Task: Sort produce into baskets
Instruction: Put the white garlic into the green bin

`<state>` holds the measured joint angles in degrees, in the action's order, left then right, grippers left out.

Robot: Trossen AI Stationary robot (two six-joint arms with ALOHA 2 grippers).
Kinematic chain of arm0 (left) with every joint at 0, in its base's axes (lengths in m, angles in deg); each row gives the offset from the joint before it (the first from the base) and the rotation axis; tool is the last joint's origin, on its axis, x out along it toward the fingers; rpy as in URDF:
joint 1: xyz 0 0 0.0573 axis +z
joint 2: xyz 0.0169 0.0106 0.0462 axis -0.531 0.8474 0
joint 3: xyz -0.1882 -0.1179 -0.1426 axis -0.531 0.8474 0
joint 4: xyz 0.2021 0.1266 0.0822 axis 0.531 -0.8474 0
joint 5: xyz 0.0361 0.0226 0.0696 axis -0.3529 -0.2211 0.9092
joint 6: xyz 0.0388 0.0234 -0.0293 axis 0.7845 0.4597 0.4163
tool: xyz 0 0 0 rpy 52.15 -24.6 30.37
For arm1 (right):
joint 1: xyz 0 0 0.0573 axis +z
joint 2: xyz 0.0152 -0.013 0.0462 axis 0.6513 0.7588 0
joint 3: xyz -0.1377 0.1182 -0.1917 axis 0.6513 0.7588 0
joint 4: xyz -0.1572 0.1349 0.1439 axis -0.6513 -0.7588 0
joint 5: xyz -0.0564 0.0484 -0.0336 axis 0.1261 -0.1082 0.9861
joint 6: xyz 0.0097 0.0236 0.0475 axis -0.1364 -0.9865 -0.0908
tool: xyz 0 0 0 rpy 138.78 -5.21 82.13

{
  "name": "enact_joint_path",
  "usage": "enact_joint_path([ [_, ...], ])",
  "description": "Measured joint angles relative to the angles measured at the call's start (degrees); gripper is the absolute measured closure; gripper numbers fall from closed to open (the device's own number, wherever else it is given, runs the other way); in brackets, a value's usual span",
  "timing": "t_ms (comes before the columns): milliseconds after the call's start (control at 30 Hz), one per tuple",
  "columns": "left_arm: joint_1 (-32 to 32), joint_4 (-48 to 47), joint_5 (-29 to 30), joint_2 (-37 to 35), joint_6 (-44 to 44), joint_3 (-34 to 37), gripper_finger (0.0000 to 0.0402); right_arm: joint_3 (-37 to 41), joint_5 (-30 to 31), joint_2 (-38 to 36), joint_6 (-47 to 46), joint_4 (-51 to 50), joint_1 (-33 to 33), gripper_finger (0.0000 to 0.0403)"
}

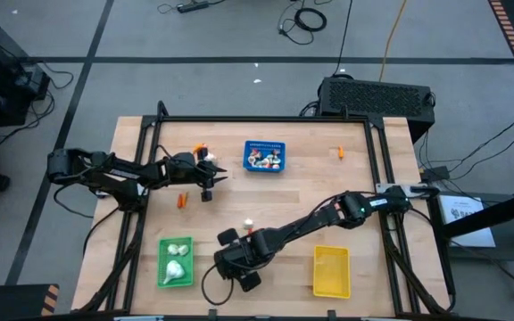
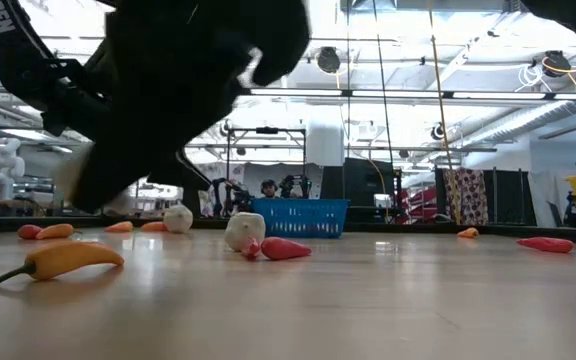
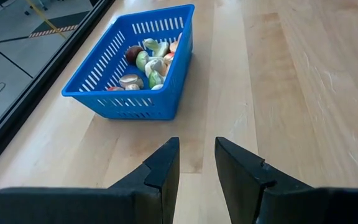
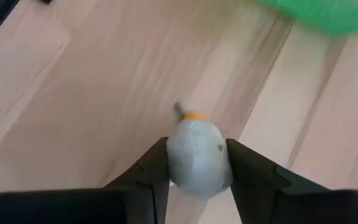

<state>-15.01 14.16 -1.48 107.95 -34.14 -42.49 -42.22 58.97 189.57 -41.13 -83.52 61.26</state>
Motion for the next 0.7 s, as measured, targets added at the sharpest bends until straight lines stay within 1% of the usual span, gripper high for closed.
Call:
enact_joint_path([
  [233, 0.0, -0.4, 0.0, 0.0, 0.0, 0.0, 0.0291, 0.0, 0.0, 0.0, 21.0, 12.5, -2.3, 0.0273],
  [367, 0.0, -1.3, 0.0, 0.0, 0.0, 0.0, 0.0291, 0.0, -0.1, 0.0, 30.4, 20.7, -3.5, 0.0273],
  [500, 0.0, -1.2, 0.0, 0.0, 0.1, 0.0, 0.0291, -0.1, -1.1, 1.4, 36.4, 29.6, -4.9, 0.0273],
  [600, 0.0, -1.1, 0.0, 0.0, 0.1, 0.0, 0.0291, 0.0, -4.7, 3.6, 39.0, 36.0, -5.9, 0.0273],
  [700, 0.0, -1.1, 0.0, 0.0, 0.5, 0.0, 0.0291, 0.0, -9.0, 5.7, 39.5, 43.4, -6.8, 0.0273],
])
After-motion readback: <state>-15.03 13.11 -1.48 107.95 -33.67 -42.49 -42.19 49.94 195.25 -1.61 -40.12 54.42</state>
